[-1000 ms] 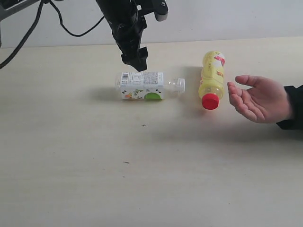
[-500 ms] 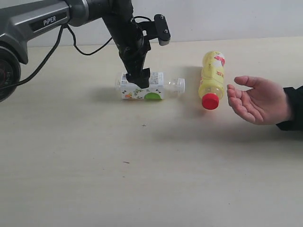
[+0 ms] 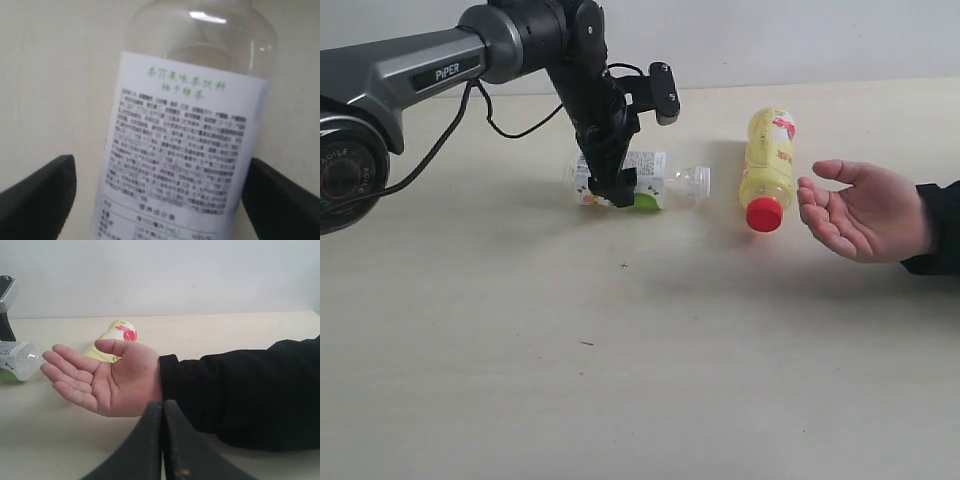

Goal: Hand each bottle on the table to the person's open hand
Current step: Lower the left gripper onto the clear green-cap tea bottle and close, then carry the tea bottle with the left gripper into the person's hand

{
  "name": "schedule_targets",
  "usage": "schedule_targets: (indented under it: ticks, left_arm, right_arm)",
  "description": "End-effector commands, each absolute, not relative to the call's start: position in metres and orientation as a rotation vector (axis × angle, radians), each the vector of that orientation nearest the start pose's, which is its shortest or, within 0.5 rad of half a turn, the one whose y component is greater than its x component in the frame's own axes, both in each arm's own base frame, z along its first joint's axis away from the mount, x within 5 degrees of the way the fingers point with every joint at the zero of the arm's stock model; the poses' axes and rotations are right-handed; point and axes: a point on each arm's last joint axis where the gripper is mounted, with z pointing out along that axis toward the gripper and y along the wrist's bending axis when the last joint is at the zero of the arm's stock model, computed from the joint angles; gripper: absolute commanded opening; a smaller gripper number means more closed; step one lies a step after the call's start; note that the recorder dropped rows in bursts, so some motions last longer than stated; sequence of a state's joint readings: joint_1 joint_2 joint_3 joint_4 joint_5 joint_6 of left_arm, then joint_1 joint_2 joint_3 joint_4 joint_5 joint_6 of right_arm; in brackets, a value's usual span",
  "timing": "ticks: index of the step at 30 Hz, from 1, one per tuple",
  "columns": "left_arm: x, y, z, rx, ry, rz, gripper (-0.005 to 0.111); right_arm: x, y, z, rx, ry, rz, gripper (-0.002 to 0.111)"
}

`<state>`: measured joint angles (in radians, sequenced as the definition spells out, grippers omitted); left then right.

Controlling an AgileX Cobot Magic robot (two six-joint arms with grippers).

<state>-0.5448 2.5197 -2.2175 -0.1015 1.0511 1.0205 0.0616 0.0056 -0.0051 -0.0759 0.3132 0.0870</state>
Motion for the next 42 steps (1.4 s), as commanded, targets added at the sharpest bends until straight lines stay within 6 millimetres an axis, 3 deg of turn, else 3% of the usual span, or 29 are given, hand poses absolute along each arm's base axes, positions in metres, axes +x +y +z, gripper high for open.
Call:
schedule_targets:
  ticks: [1, 5, 11, 18, 26, 31, 37, 42]
  left_arm:
    - [0.447, -0.283, 0.136, 1.958, 2.038, -0.039, 0.075]
    - [0.445, -0.282, 0.135, 1.973, 2.061, -0.051, 0.049]
    - [0.440, -0.279, 0.135, 1.940, 2.174, -0.086, 0.000]
    - [0.434, -0.275, 0.156, 1.785, 2.351, -0.107, 0.000]
    - [0.424, -0.276, 0.213, 1.510, 2.415, -0.132, 0.000]
    - [0.395, -0.302, 0.253, 1.359, 2.424, -0.175, 0.000]
    - [0.351, -0.343, 0.275, 1.298, 2.399, -0.090, 0.000]
    - [0.313, -0.374, 0.287, 1.186, 2.435, -0.166, 0.000]
  right_arm:
    - [0.054, 0.001, 0.185, -0.028, 1.790, 0.026, 0.000]
    - [0.054, 0.001, 0.185, -0.028, 1.790, 0.026, 0.000]
    - [0.054, 0.001, 0.185, -0.028, 1.790, 0.026, 0.000]
    - [0.054, 0.001, 0.185, -0.028, 1.790, 0.026, 0.000]
    - [0.054, 0.001, 0.185, -0.028, 1.790, 0.026, 0.000]
    - [0.054, 0.001, 0.185, -0.028, 1.790, 0.026, 0.000]
    - [0.054, 0.001, 0.185, -0.028, 1.790, 0.026, 0.000]
    - [0.054, 0.001, 0.185, -0.028, 1.790, 0.026, 0.000]
